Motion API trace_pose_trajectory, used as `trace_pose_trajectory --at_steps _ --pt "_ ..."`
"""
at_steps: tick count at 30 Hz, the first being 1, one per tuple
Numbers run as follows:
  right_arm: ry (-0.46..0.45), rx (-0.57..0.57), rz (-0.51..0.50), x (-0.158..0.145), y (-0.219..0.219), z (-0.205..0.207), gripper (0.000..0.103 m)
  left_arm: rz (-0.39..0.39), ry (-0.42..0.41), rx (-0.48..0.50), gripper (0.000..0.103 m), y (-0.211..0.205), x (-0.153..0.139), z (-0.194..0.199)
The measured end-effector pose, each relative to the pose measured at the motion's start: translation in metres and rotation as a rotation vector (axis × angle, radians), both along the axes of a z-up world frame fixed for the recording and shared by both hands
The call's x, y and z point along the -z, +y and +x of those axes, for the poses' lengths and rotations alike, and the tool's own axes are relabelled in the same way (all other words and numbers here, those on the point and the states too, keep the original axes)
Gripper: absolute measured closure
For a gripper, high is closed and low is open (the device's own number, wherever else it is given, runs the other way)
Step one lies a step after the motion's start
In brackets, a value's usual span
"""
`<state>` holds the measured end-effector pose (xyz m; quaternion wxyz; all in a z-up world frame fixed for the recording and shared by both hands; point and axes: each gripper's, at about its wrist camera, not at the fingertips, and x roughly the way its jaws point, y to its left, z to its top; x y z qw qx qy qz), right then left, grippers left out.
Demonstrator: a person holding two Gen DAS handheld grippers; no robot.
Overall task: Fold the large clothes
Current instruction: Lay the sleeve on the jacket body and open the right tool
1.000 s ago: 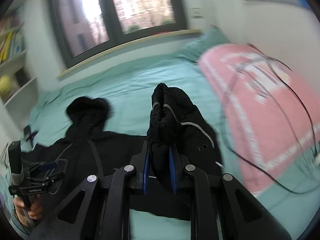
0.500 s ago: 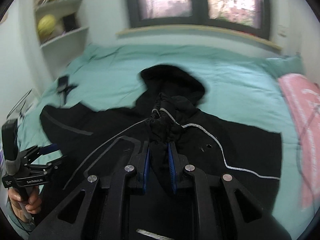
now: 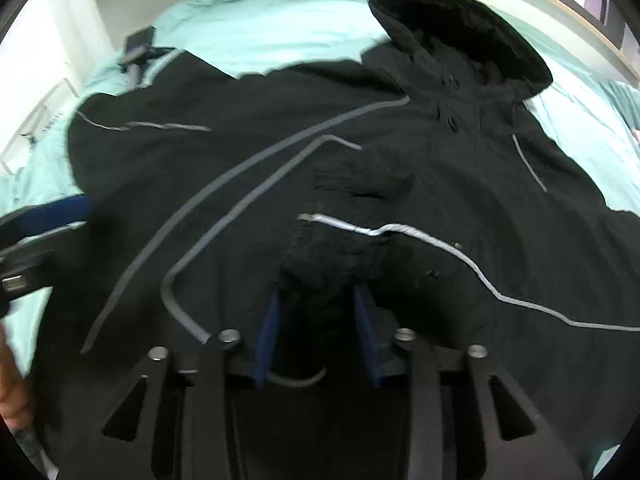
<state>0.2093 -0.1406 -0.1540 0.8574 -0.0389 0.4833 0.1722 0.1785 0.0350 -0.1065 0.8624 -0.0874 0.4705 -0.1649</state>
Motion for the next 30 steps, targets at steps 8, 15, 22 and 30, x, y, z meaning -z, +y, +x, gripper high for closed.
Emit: trace_pose_trajectory --at_steps 8,15,22,30 --pt "-0.179 0.084 0.065 -0.073 -0.073 -0.054 0.044 -0.142 0.136 0.114 0.022 -0.045 0.012 0.045" --pt "-0.188 0.269 0.079 -0.077 -0.171 -0.086 0.043 -0.132 0.239 0.090 0.022 -0.092 0.059 0.077" --pt "-0.155 0.355 0.017 -0.062 -0.205 -0.088 0.043 -0.069 0.147 0.111 0.081 -0.116 0.047 0.084" --pt "-0.130 0.400 0.031 -0.060 -0.218 -0.049 0.039 -0.121 -0.055 -0.026 0.083 -0.008 -0.031 0.077"
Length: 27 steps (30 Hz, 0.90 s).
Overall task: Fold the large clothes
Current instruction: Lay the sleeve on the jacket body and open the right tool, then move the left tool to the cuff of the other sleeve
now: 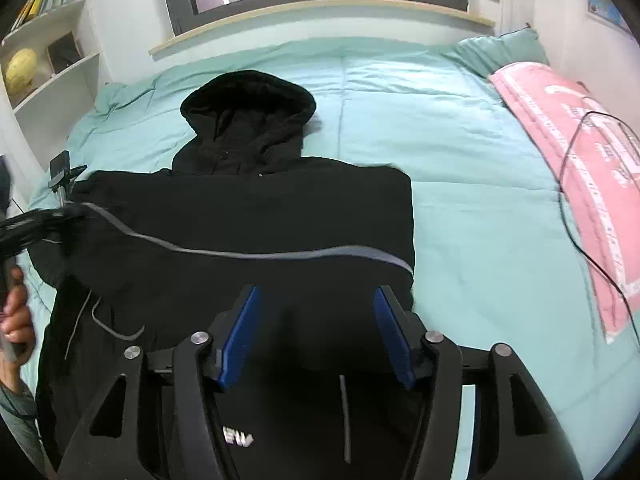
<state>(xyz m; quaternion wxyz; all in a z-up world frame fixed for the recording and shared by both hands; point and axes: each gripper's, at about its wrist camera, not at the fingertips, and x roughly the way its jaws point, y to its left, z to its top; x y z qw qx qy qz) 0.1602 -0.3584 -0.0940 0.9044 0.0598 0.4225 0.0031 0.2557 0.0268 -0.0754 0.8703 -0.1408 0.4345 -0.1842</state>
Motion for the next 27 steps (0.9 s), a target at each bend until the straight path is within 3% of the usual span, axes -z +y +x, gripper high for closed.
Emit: trace_pose_trajectory --at_steps 2,4,7,9,12,15,18,20,24,27 --pt "0.010 -0.014 -0.005 0.008 0.010 0.016 0.036 0.023 0.052 -0.002 0.082 0.024 0.011 0.002" --pt "0.045 -0.019 -0.033 0.028 0.024 0.035 0.036 0.052 0.140 -0.010 0.081 0.041 0.041 0.003" --pt "0.177 -0.023 -0.056 0.077 0.041 0.065 0.036 0.174 0.238 -0.010 0.075 0.041 0.088 0.005" --pt "0.244 -0.013 -0.107 0.110 0.048 0.077 0.034 0.173 0.221 0.007 0.074 0.041 0.097 0.001" --pt "0.241 -0.012 -0.125 0.104 0.049 0.077 0.034 0.173 0.169 0.019 0.071 0.047 0.081 -0.006" --pt "0.248 -0.021 -0.105 0.089 0.043 0.076 0.034 0.225 0.054 -0.056 0.069 0.065 0.040 -0.019" --pt "0.144 -0.044 -0.054 0.055 0.042 0.078 0.034 0.169 -0.017 -0.076 0.066 0.074 0.001 -0.022" --pt "0.096 -0.040 -0.052 0.040 0.046 0.086 0.034 0.133 -0.025 -0.033 0.064 0.057 -0.016 -0.013" --pt "0.065 0.023 -0.098 0.037 0.055 0.122 0.034 0.139 0.008 0.064 0.060 -0.004 0.002 0.006" --pt "0.120 0.073 -0.121 0.065 0.048 0.145 0.034 0.244 0.146 0.051 0.060 -0.042 0.067 0.034"
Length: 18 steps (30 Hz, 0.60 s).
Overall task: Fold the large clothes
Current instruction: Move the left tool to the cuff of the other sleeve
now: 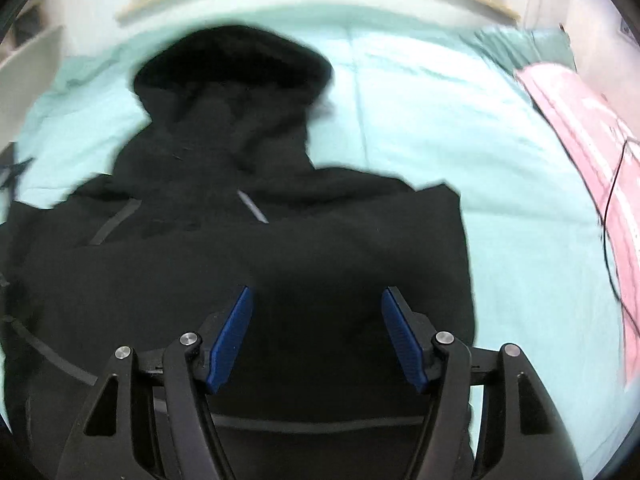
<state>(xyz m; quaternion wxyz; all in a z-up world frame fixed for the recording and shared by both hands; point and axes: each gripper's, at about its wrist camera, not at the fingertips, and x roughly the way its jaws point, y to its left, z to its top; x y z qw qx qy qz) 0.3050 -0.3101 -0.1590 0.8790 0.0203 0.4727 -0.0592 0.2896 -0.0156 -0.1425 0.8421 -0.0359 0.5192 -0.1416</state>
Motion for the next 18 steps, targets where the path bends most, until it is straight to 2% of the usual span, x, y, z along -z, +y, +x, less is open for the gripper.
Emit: trace_pose_trajectory --at_steps 2,4,6,10,13,15,18 --pt "0.065 0.014 -0.064 0.026 -0.004 0.009 0.035 0.022 0.073 -0.017 0.061 -0.001 0.035 0.009" --pt "0.078 0.000 -0.036 0.033 -0.009 0.009 0.034 0.001 0.079 -0.028 0.063 0.004 0.048 0.013" --pt "0.088 0.012 0.015 0.032 -0.019 0.010 0.034 0.003 0.082 -0.034 0.067 0.007 0.044 0.013" --pt "0.090 0.002 0.055 0.019 -0.023 -0.007 0.034 -0.030 0.048 -0.022 0.067 0.016 0.021 -0.001" --pt "0.050 -0.054 0.145 -0.006 -0.020 -0.041 0.034 -0.095 -0.017 0.014 0.066 0.022 -0.008 -0.030" --pt "0.048 -0.061 0.141 -0.017 -0.012 -0.068 0.034 -0.126 -0.047 0.019 0.060 0.025 -0.018 -0.045" --pt "0.075 -0.063 0.167 -0.012 -0.002 -0.096 0.034 -0.137 -0.029 0.001 0.057 0.031 -0.006 -0.057"
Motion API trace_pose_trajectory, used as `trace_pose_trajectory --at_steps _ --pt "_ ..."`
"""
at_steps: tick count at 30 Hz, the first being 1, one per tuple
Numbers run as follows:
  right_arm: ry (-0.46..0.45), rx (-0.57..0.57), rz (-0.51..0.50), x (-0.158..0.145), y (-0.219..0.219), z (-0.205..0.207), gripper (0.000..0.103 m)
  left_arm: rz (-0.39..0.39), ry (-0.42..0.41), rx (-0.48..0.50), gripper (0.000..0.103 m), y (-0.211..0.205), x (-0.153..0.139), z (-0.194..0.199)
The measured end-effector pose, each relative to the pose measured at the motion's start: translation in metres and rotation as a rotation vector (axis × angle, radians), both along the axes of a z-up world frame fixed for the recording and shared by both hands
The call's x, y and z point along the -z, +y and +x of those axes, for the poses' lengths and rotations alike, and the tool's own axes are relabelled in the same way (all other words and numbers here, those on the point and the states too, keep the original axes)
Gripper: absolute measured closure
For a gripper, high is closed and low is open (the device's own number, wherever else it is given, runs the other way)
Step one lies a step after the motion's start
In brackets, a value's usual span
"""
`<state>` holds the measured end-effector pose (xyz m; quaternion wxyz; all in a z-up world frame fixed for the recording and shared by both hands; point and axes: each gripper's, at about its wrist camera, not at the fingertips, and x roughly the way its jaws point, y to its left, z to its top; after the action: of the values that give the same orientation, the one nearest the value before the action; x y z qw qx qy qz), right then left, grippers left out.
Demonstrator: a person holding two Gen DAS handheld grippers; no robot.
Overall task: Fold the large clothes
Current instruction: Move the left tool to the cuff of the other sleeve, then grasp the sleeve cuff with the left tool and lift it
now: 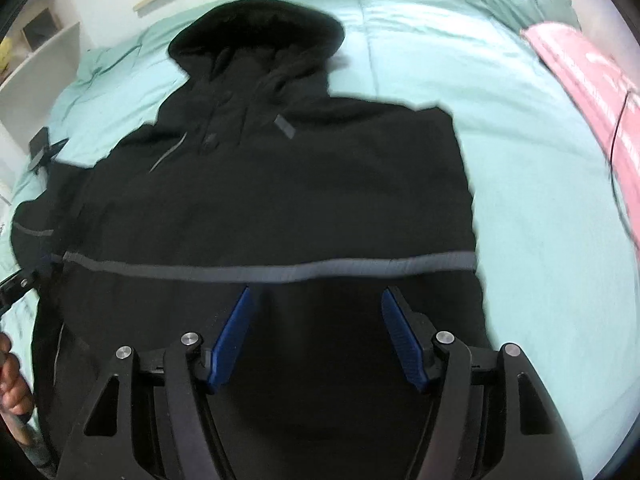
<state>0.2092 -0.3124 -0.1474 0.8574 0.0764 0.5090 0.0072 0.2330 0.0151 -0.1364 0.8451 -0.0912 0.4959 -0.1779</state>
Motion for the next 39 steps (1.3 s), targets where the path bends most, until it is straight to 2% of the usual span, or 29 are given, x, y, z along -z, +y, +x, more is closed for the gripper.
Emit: trace_pose_trajectory --at_steps 2,3,6,8,10,12,15,17,20,22,24,26,27,28,31,33,39 --pt "0.039 0.015 -0.010 0.021 0.005 -0.009 0.034 0.054 0.109 -0.035 0.057 0.006 0.031 0.005" --pt "0.054 0.016 -0.041 0.034 0.010 -0.012 0.034 0.039 0.162 -0.049 0.057 0.008 0.050 0.011" --pt "0.014 0.003 -0.136 0.041 0.024 -0.020 0.034 0.053 0.143 -0.051 0.057 0.006 0.047 0.010" --pt "0.027 0.009 -0.159 0.037 0.026 -0.020 0.033 0.060 0.111 -0.047 0.057 0.006 0.035 0.004" --pt "0.050 -0.004 -0.146 0.026 0.031 -0.019 0.033 0.006 0.067 -0.045 0.057 0.016 0.018 -0.010" --pt "0.018 -0.075 -0.108 0.007 0.051 -0.017 0.033 -0.036 0.016 -0.059 0.057 0.034 0.002 -0.021" --pt "-0.035 -0.168 -0.070 -0.023 0.089 -0.019 0.033 -0.035 -0.077 -0.140 0.057 0.081 -0.029 -0.038" --pt "-0.048 -0.212 -0.010 -0.037 0.113 -0.014 0.033 -0.027 -0.106 -0.219 0.057 0.122 -0.042 -0.042" --pt "-0.090 -0.230 0.088 -0.041 0.141 -0.003 0.033 -0.024 -0.132 -0.353 0.057 0.185 -0.050 -0.045" --pt "-0.151 -0.211 0.076 -0.031 0.148 0.010 0.033 -0.034 -0.133 -0.479 0.057 0.240 -0.051 -0.049" --pt "-0.192 -0.182 0.013 -0.003 0.152 0.025 0.030 -0.008 -0.130 -0.595 0.057 0.285 -0.047 -0.050" --pt "-0.166 -0.161 0.000 0.038 0.150 0.033 0.029 0.036 -0.118 -0.703 0.057 0.322 -0.040 -0.045" --pt "-0.201 -0.163 -0.007 0.044 0.152 0.030 0.027 0.020 -0.123 -0.732 0.057 0.340 -0.037 -0.043" --pt "-0.238 -0.167 -0.028 0.042 0.155 0.024 0.026 -0.011 -0.127 -0.742 0.057 0.355 -0.034 -0.041" --pt "-0.252 -0.185 -0.101 0.042 0.168 0.022 0.021 -0.144 -0.098 -0.787 0.056 0.397 -0.013 -0.021" --pt "-0.258 -0.185 -0.094 0.045 0.166 0.027 0.018 -0.188 -0.085 -0.824 0.056 0.412 0.001 -0.006" --pt "-0.270 -0.190 -0.079 0.055 0.164 0.031 0.014 -0.228 -0.061 -0.861 0.054 0.434 0.043 0.029"
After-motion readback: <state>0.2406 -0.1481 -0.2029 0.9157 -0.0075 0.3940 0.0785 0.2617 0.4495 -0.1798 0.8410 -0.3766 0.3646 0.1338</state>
